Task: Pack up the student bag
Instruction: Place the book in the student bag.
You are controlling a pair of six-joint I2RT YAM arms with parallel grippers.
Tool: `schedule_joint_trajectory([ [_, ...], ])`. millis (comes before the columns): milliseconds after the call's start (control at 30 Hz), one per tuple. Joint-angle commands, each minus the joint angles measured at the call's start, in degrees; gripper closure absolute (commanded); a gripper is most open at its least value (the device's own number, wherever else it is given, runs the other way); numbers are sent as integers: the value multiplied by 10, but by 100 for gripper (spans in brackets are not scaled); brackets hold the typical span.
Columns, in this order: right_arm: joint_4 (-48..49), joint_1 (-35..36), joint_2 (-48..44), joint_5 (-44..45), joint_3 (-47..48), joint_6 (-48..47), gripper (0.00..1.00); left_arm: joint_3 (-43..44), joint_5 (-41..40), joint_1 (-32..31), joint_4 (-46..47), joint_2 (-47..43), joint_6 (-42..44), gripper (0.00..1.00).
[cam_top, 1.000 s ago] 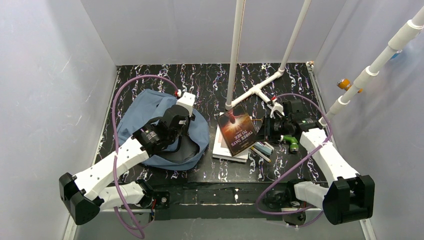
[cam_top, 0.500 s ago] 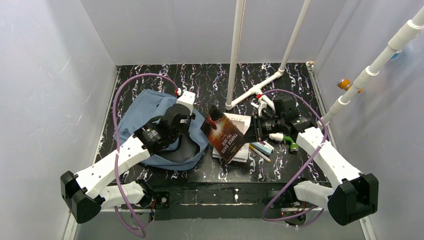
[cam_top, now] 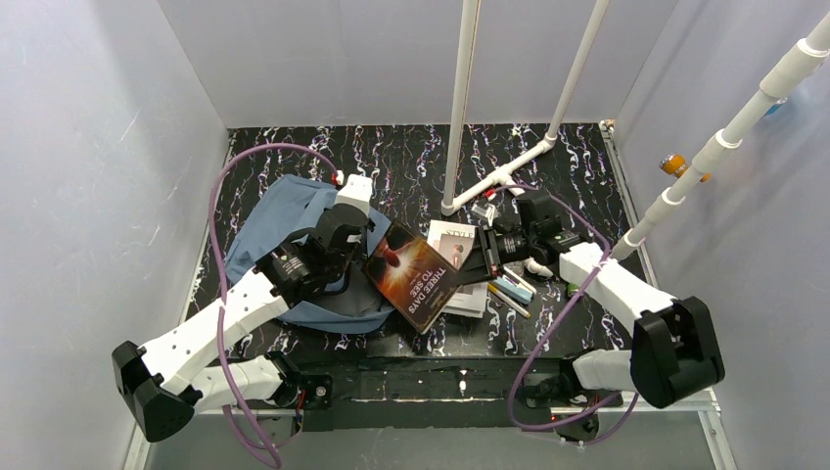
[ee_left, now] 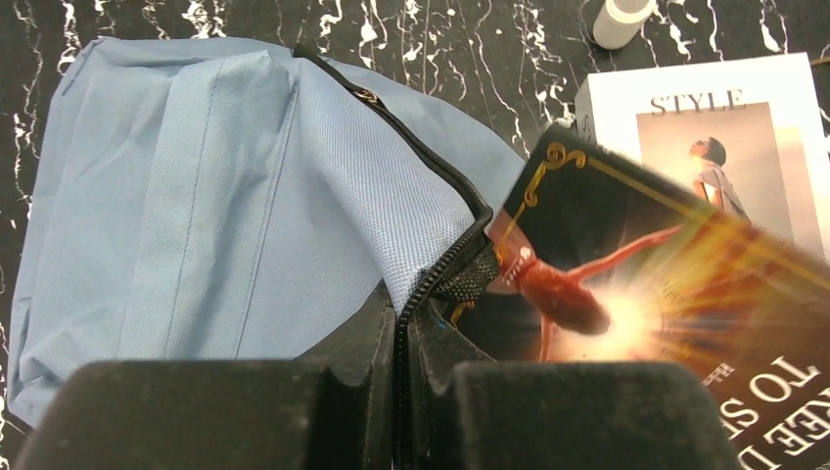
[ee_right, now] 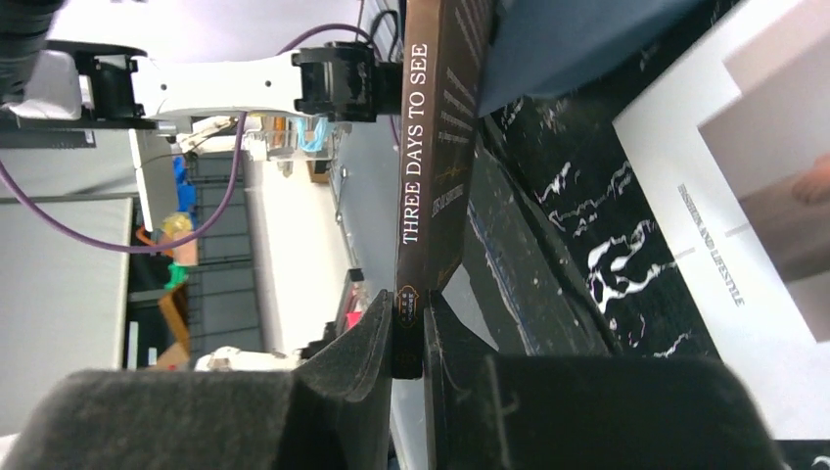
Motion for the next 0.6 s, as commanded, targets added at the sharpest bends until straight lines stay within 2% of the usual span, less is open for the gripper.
schedule_joint_trajectory([
  [0,43,4,16,-29,-20,35,99,18,-58,-2,2,-32,-21,100],
  [167,261,34,39,-30,-60,211,99,16,-47,-2,-3,-37,-31,100],
  [367,499,104,90,13,-67,388,99,21,-42,-1,-9,-41,-31,100],
  [567,880,123,176,53,-97,653,99,30,-28,-2,-19,-49,-30,100],
])
